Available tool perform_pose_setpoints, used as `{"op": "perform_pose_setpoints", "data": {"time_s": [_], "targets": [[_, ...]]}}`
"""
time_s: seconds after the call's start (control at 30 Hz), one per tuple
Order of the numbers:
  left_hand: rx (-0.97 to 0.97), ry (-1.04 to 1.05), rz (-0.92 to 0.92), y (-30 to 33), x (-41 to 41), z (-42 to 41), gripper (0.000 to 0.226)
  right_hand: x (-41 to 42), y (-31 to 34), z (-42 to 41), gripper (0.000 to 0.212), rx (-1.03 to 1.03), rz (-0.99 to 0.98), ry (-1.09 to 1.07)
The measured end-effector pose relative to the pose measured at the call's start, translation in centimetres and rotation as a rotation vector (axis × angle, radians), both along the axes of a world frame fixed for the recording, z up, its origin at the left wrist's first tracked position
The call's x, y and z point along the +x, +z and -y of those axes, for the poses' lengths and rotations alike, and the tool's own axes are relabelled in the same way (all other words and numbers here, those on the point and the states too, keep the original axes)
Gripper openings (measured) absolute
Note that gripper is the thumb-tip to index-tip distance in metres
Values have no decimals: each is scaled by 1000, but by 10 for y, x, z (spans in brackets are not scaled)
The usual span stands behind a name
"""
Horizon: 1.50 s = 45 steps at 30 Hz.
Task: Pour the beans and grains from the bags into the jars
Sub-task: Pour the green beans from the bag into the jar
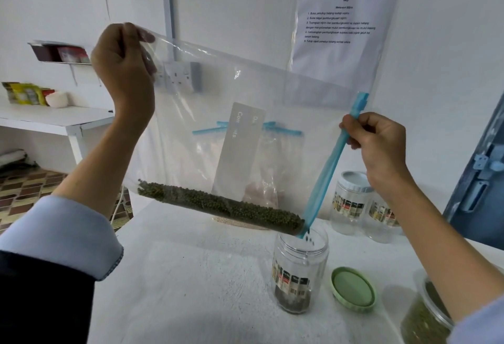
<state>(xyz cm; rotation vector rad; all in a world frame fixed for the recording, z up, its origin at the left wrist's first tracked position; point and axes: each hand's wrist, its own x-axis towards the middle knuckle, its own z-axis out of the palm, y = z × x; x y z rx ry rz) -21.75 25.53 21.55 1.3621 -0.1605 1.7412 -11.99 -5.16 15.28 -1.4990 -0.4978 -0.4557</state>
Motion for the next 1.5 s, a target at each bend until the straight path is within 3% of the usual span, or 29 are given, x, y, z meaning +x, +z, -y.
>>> {"op": "perform_pose_setpoints", "data": {"time_s": [0.2, 0.53, 0.67, 0.9, 1.5], "targets": [[2, -1, 0, -1, 1, 3, 32, 0, 1, 9, 17, -68, -41, 110], [10, 0, 3, 1, 2, 3, 32, 0, 5, 20, 16, 115, -252, 367], [7, -3, -2, 0, 2, 4, 32, -3, 4, 22, 2, 36, -208, 263], [4, 2, -1, 1, 1, 4, 32, -4, 2, 16, 9, -58, -127, 3], [14, 47, 21, 1, -3, -3, 30, -11, 4, 4, 17, -52, -75, -36]]}}
